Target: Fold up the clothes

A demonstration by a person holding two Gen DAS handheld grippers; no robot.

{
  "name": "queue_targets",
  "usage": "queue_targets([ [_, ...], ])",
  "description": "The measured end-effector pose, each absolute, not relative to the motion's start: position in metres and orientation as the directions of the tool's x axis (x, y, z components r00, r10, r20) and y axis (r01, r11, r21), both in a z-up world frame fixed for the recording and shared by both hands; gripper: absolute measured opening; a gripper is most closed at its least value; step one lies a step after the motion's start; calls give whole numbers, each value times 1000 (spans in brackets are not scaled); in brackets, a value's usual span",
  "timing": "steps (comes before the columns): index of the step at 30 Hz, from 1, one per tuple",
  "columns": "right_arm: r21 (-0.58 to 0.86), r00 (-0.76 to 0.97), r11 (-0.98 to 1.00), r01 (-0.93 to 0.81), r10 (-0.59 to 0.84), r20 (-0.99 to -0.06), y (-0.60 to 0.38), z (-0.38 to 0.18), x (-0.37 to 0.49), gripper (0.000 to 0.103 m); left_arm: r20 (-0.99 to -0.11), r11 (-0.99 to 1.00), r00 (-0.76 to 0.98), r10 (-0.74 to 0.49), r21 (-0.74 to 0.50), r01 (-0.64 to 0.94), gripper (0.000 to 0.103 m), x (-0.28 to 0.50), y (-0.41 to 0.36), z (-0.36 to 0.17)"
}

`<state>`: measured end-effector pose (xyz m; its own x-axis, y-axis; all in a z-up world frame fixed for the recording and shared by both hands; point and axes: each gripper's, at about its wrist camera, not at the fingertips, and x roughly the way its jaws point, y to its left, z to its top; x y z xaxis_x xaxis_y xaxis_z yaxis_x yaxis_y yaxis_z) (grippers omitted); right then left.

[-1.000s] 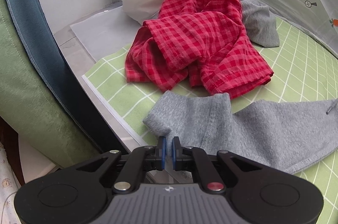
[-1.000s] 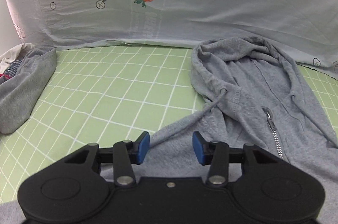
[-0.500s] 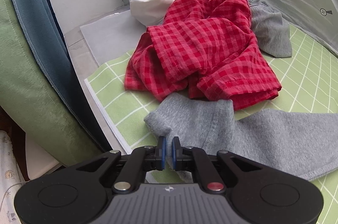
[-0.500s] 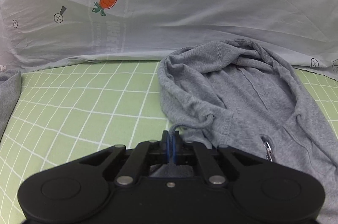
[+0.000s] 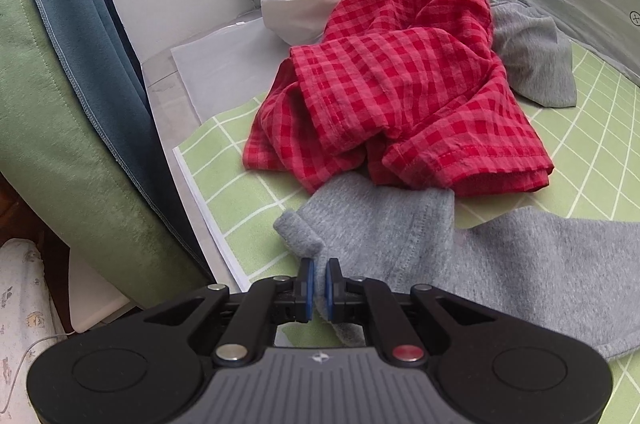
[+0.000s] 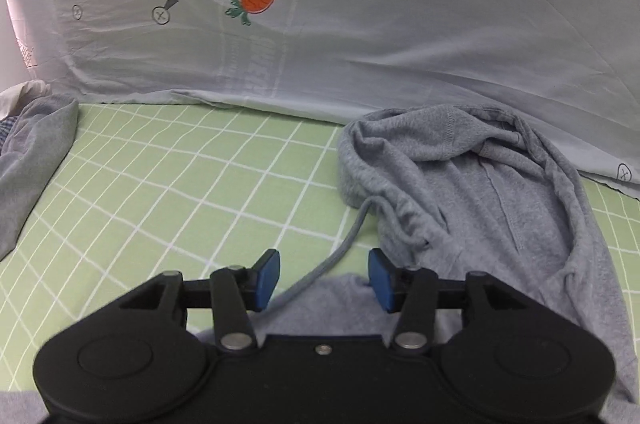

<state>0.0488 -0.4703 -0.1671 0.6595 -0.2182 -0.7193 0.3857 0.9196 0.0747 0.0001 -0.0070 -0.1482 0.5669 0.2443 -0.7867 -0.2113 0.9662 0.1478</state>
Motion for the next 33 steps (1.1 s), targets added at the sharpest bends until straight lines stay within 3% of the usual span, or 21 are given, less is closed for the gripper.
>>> queue_targets([
  [4, 199, 655, 912, 357, -93, -750, -441, -170, 36, 45, -796, 970, 561, 227, 133, -204, 8, 2, -5, -147],
  [7, 126, 627, 924, 360, -140, -767, -416, -174, 38, 45, -802, 973, 559, 210, 114, -201, 8, 2, -1, -147],
  [13, 190, 622, 891, 412, -122, -773, -410, -166, 36, 49, -803, 979, 568, 182, 94, -182, 8, 1, 2, -146],
  [18, 143, 658, 930, 339, -126, -742, -394, -157, 40, 46, -801, 982, 576, 165, 81, -169, 8, 0, 5, -147],
  [23, 10, 588, 940, 342, -206, -783, -380, -170, 51, 33, -800, 984, 579, 155, 72, -165, 8, -1, 7, -147],
  [24, -2, 591, 943, 333, -210, -779, -380, -171, 51, 25, -800, 984, 580, 153, 69, -165, 8, -1, 8, -147],
  [25, -13, 592, 946, 325, -214, -777, -379, -170, 52, 4, -800, 984, 581, 152, 67, -165, 8, -2, 8, -148],
  [26, -8, 595, 947, 322, -209, -776, -381, -170, 53, 0, -799, 984, 582, 151, 64, -168, 8, -2, 8, -148],
  [33, 61, 671, 930, 363, -216, -710, -402, -151, 58, 0, -779, 979, 608, 153, 38, -198, 7, -4, 13, -140],
])
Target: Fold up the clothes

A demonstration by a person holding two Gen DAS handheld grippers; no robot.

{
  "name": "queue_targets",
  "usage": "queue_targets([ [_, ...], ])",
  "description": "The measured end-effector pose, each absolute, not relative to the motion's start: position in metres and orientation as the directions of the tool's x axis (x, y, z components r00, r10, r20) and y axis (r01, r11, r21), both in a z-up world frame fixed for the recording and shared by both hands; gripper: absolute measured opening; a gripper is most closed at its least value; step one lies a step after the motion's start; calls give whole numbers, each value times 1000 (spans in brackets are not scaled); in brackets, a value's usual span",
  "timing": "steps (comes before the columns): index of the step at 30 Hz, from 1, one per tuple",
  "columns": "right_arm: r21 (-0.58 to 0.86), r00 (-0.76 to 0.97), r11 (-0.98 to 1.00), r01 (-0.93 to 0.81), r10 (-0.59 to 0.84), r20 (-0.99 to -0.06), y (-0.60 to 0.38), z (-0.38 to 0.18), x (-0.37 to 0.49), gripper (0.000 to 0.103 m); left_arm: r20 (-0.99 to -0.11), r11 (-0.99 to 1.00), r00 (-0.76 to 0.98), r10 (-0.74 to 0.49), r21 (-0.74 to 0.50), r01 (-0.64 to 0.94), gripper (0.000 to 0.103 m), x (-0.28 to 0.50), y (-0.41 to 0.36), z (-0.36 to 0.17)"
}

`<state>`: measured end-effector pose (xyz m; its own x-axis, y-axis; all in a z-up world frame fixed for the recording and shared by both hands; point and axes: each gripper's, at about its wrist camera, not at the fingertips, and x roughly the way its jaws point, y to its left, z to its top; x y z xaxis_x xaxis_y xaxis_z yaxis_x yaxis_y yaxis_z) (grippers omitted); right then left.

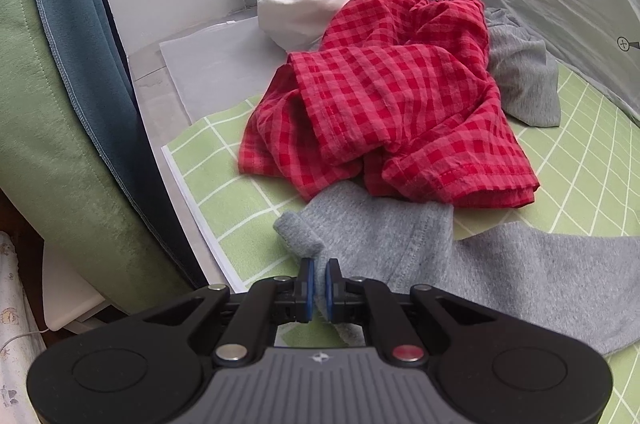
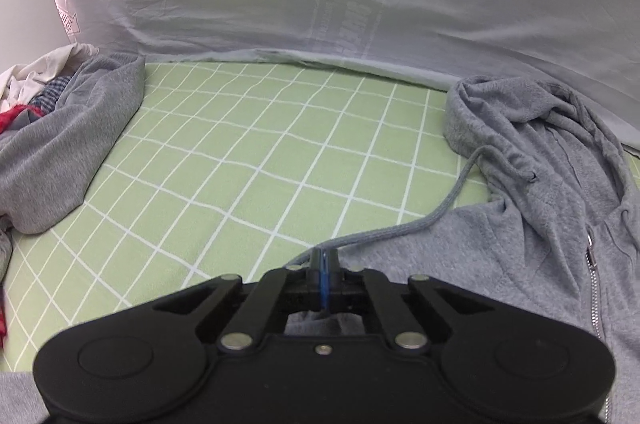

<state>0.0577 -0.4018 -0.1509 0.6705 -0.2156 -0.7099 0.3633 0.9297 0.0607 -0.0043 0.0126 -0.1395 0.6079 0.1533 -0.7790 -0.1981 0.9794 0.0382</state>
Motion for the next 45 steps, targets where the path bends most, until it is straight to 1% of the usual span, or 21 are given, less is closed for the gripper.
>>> queue_targets([
  [2, 75, 711, 921, 382, -241, -661, -408, -136, 56, 0, -758, 978, 633, 157, 29, -207, 7, -8, 14, -131],
  [5, 80, 753, 911, 405, -282, -594, -417, -118, 53, 0, -724, 974, 664, 187, 48, -221, 7, -15, 16, -123],
  [7, 74, 741, 917, 391, -266, -616, -421, -124, 55, 0, -736, 971, 648, 196, 56, -231, 7, -15, 19, -126],
  [10, 67, 721, 932, 357, -229, -654, -425, -136, 56, 0, -782, 963, 591, 197, 42, -265, 7, -14, 25, -140],
  [12, 61, 717, 945, 322, -202, -667, -419, -143, 47, 1, -793, 966, 574, 203, 67, -249, 7, -16, 24, -144],
  [15, 50, 694, 959, 280, -166, -700, -408, -156, 34, 10, -796, 973, 565, 216, 127, -193, 7, -20, 17, -146],
  [17, 42, 682, 964, 263, -155, -714, -400, -164, 28, 25, -801, 974, 561, 208, 120, -190, 7, -22, 17, -147],
  [21, 73, 698, 965, 252, -129, -704, -387, -163, 31, 40, -809, 977, 557, 188, 94, -194, 8, -20, 21, -147],
  [22, 77, 704, 967, 243, -121, -700, -384, -161, 35, 47, -811, 977, 556, 183, 87, -194, 8, -19, 22, -146],
  [24, 74, 705, 974, 215, -103, -702, -378, -161, 45, 52, -811, 977, 556, 184, 91, -191, 8, -19, 21, -147],
  [25, 57, 684, 975, 215, -109, -722, -375, -164, 52, 54, -810, 978, 557, 185, 95, -188, 8, -19, 21, -147],
  [27, 14, 641, 975, 224, -136, -756, -370, -171, 63, 55, -810, 978, 557, 186, 98, -184, 8, -19, 20, -147],
  [29, 7, 640, 974, 225, -142, -755, -369, -171, 64, 51, -810, 978, 558, 182, 91, -186, 8, -19, 21, -146],
  [31, 30, 651, 973, 230, -131, -748, -372, -171, 62, 2, -809, 979, 560, 177, 86, -185, 8, -19, 21, -146],
  [34, 70, 668, 969, 237, -110, -736, -377, -170, 60, 1, -805, 980, 568, 172, 82, -180, 7, -19, 21, -146],
  [36, 91, 690, 959, 268, -125, -713, -384, -164, 60, 1, -799, 981, 581, 158, 61, -183, 7, -20, 22, -142],
  [38, 111, 725, 946, 303, -154, -671, -390, -151, 61, 1, -783, 981, 606, 141, 30, -190, 7, -21, 24, -134],
  [41, 151, 771, 935, 320, -164, -615, -394, -132, 60, 1, -742, 981, 654, 147, 26, -190, 7, -24, 20, -120],
  [43, 162, 776, 936, 312, -152, -611, -394, -131, 61, 1, -747, 978, 645, 162, 35, -205, 7, -23, 20, -119],
  [45, 171, 746, 941, 291, -111, -657, -394, -146, 63, 2, -783, 970, 594, 184, 48, -237, 8, -19, 25, -132],
])
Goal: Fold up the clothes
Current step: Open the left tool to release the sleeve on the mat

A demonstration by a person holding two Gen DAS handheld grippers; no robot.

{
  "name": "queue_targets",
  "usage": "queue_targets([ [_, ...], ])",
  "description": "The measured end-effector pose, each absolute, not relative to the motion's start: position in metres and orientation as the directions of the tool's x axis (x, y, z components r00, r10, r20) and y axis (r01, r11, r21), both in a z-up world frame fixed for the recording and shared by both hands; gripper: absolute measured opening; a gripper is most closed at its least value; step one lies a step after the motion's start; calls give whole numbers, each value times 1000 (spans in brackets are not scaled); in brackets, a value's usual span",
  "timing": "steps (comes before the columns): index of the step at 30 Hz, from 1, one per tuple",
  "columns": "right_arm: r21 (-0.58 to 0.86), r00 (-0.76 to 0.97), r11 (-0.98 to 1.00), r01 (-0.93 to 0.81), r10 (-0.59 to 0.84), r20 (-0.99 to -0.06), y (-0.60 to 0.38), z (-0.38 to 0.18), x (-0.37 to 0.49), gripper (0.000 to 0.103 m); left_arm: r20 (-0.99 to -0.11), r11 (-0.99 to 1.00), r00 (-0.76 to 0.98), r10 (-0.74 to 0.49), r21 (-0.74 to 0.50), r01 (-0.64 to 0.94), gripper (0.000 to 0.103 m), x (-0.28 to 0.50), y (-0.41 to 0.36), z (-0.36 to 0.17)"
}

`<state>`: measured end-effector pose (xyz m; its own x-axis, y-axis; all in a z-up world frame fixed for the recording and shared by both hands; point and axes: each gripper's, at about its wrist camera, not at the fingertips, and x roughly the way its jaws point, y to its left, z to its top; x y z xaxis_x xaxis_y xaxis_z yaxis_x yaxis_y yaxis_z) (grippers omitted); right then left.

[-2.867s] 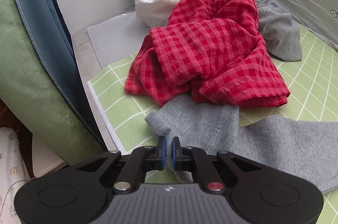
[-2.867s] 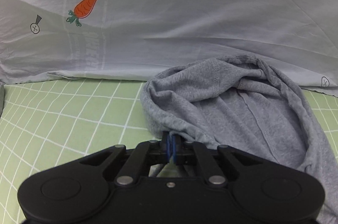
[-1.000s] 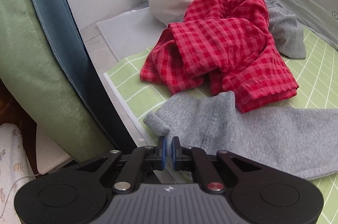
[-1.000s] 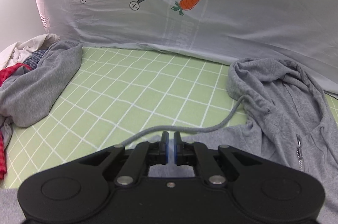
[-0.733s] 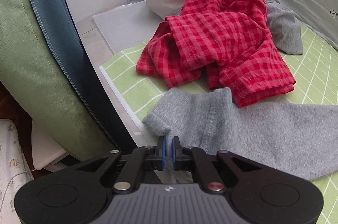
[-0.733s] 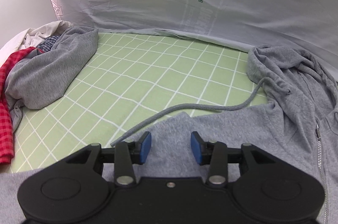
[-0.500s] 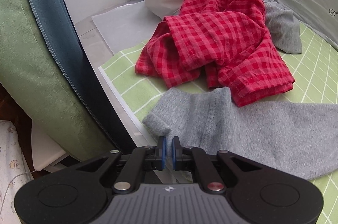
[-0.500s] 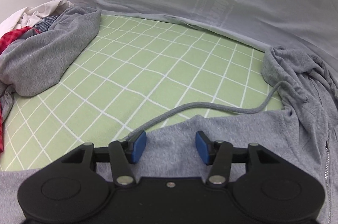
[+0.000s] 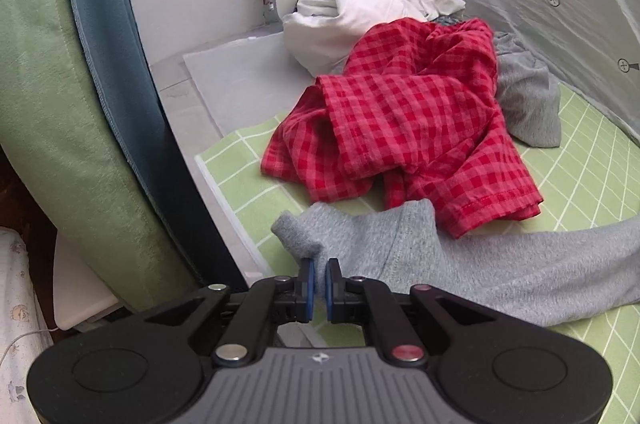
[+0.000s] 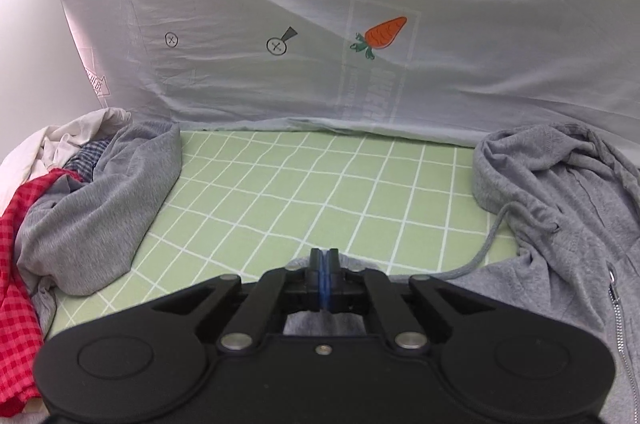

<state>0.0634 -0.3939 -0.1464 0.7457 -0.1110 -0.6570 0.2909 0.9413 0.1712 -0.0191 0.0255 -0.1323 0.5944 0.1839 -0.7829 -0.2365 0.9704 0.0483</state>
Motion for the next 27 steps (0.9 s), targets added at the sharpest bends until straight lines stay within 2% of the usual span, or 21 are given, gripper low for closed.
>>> queue_targets([
  [1, 174, 729, 942, 288, -98, -677, -393, -152, 61, 5, -810, 968, 554, 192, 65, -241, 9, -17, 29, -141],
  [3, 175, 713, 940, 294, -93, -695, -392, -158, 51, 18, -816, 973, 544, 192, 85, -216, 13, -20, 30, -143],
  [4, 174, 724, 938, 299, -104, -682, -392, -155, 41, 41, -813, 976, 550, 189, 92, -199, 20, -21, 28, -140],
  [6, 174, 751, 929, 326, -143, -644, -395, -145, 15, 65, -807, 984, 568, 161, 87, -157, 32, -27, 24, -133],
  [11, 117, 723, 874, 472, -308, -619, -416, -128, -64, 76, -776, 999, 630, 42, 47, -9, 37, -43, 1, -115],
  [15, 20, 622, 801, 598, -448, -642, -438, -134, -136, 79, -764, 974, 626, -156, -15, 224, 41, -52, -33, -109],
  [17, -22, 545, 750, 661, -501, -672, -450, -147, -179, 79, -765, 936, 586, -266, -60, 346, 43, -56, -53, -109],
  [21, -63, 422, 655, 753, -554, -718, -466, -164, -252, 79, -789, 804, 389, -475, -210, 556, 51, -79, -106, -124],
  [24, -60, 363, 594, 802, -565, -741, -473, -171, -303, 82, -804, 714, 268, -531, -254, 652, 53, -105, -141, -138],
  [27, 10, 372, 565, 825, -529, -763, -476, -178, -342, 82, -815, 688, 244, -526, -239, 685, 54, -127, -162, -148],
])
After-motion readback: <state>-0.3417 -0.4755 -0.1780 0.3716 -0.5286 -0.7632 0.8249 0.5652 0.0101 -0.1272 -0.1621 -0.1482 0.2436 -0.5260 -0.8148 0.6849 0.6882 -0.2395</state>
